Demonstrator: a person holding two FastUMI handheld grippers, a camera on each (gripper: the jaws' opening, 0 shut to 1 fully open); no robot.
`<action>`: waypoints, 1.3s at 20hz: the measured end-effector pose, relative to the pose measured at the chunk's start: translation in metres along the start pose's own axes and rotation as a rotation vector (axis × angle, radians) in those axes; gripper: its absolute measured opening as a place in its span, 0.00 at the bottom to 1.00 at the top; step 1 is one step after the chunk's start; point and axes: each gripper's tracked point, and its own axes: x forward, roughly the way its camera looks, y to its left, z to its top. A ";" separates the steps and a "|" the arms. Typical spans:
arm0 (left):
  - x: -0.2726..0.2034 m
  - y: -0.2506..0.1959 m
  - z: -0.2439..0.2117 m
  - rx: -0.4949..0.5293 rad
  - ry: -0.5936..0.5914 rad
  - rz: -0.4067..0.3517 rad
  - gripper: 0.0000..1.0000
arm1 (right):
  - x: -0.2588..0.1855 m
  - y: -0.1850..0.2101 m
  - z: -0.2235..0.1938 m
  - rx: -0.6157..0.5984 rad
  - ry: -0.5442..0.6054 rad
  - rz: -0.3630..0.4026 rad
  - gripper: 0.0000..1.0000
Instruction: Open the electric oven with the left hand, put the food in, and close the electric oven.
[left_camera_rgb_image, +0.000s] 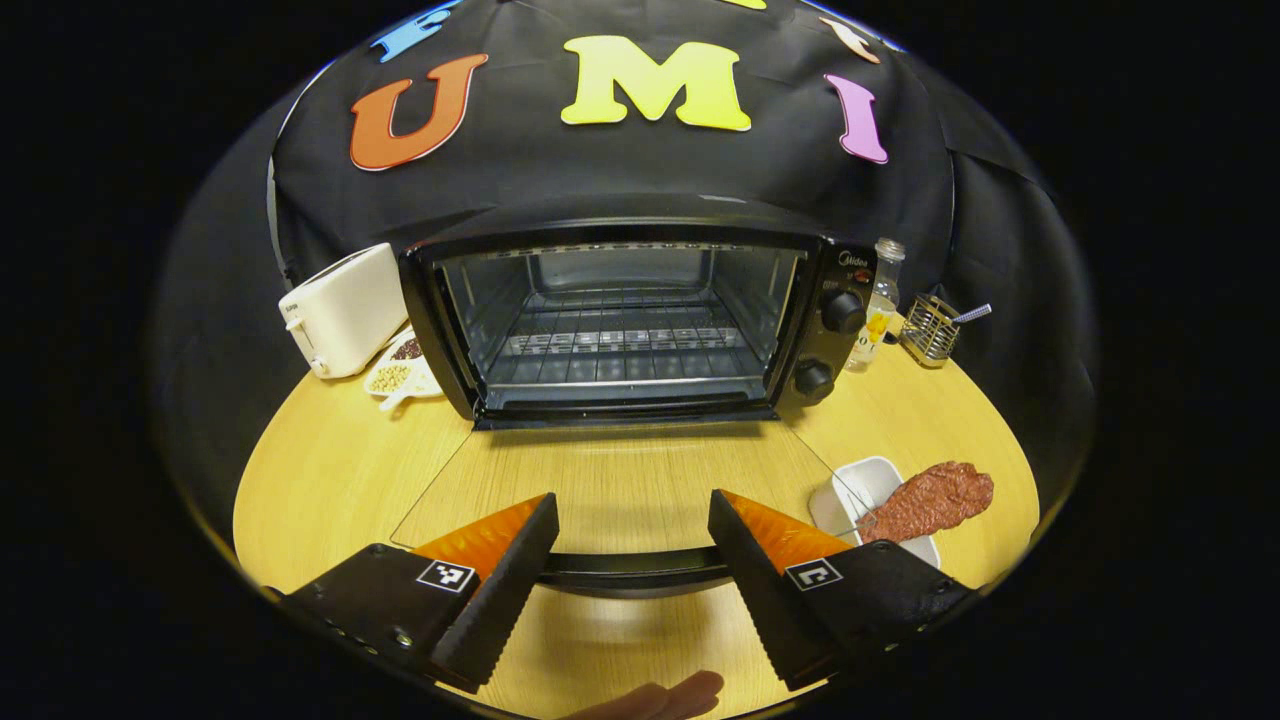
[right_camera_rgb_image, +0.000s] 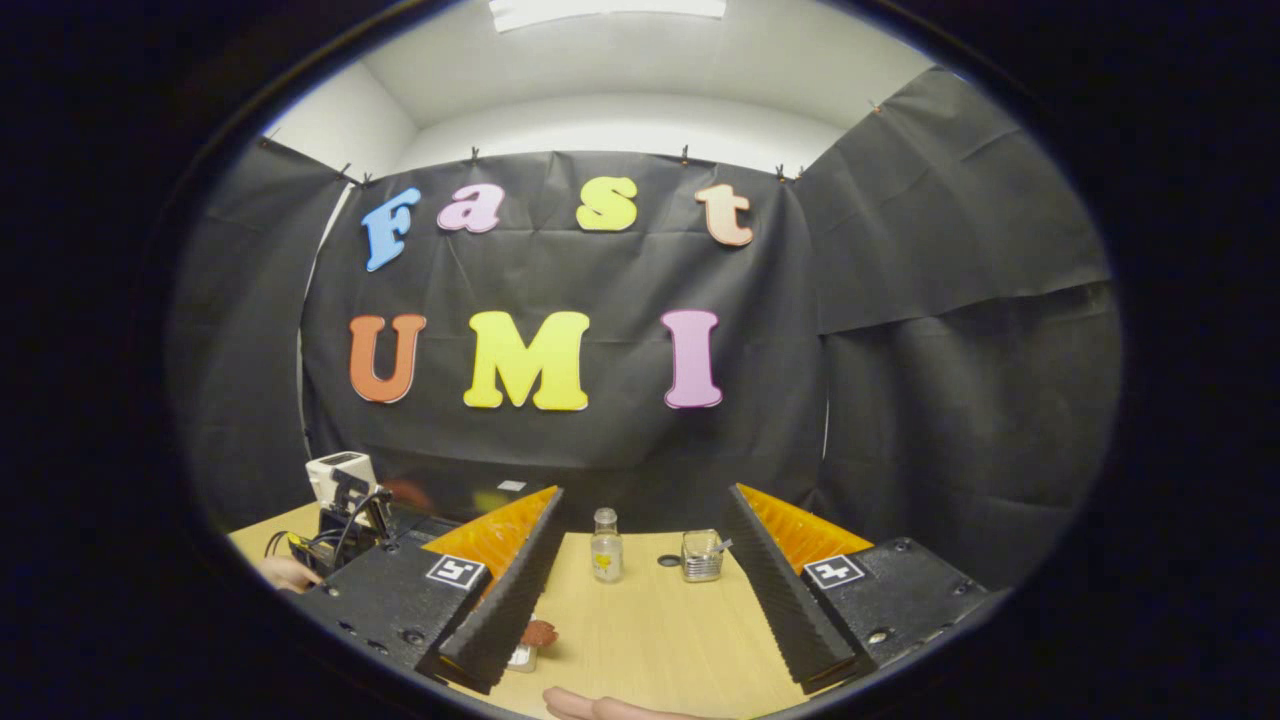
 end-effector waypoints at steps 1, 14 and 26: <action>0.002 0.000 -0.009 0.000 0.014 0.003 0.97 | 0.001 0.001 -0.003 0.002 0.006 0.003 0.98; -0.013 0.006 -0.011 0.032 -0.202 0.055 0.96 | 0.033 0.027 -0.072 -0.037 0.247 0.098 1.00; -0.186 0.015 0.084 0.018 -0.561 0.053 0.96 | 0.085 0.059 -0.204 0.092 0.700 0.266 1.00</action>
